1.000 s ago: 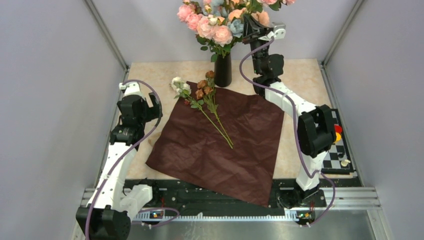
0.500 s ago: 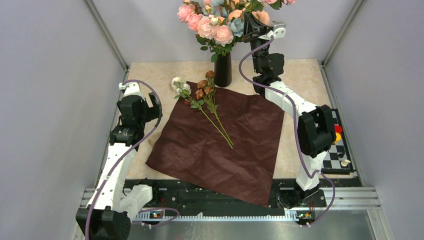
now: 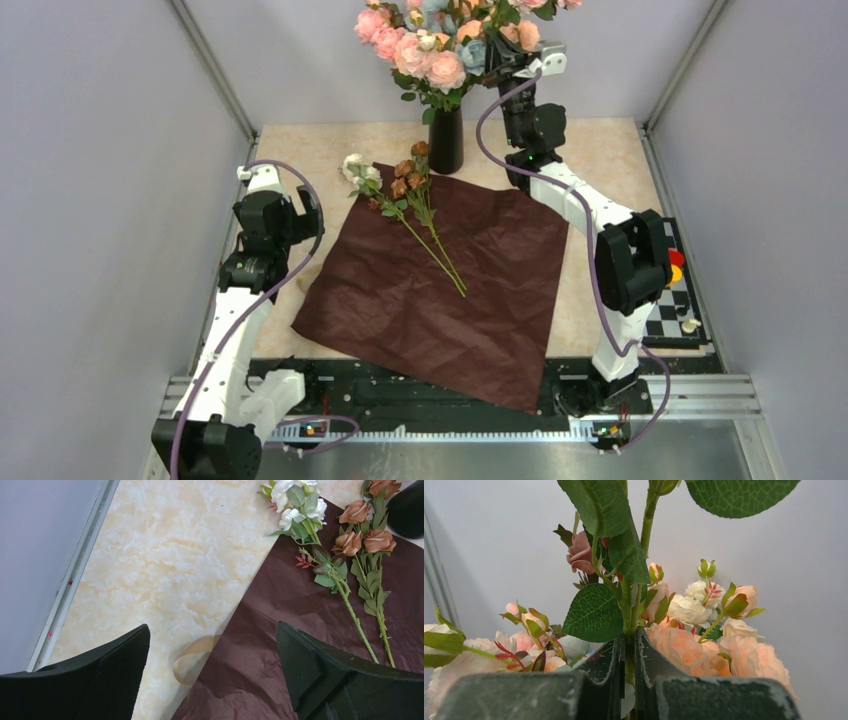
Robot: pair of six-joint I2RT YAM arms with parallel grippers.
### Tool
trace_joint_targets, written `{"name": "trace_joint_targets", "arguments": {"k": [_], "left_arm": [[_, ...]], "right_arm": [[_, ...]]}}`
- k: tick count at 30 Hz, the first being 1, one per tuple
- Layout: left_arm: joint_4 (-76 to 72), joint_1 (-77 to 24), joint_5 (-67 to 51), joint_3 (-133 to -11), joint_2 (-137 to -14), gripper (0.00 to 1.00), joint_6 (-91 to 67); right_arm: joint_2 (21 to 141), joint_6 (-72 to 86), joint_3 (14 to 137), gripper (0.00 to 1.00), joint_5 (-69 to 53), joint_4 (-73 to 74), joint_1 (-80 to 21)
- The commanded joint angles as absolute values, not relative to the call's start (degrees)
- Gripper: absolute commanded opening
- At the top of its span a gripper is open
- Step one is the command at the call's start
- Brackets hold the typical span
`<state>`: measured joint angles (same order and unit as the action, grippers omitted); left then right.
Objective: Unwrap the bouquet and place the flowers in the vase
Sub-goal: Insert the fake flower into the vase.
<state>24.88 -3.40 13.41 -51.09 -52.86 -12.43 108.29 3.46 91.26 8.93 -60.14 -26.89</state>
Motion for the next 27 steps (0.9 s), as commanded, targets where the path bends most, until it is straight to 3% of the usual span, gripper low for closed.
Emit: {"name": "trace_joint_targets", "arguments": {"k": [1, 27], "left_arm": [[23.5, -3.0, 14.0, -50.7, -51.7, 0.99, -12.0], [23.5, -3.0, 13.5, -50.7, -52.9, 0.99, -12.1]], "right_arm": [[106.5, 3.5, 91.2, 0.00, 8.1, -60.8, -27.6], [111.5, 6.7, 90.2, 0.00, 5.5, -56.1, -27.6]]}}
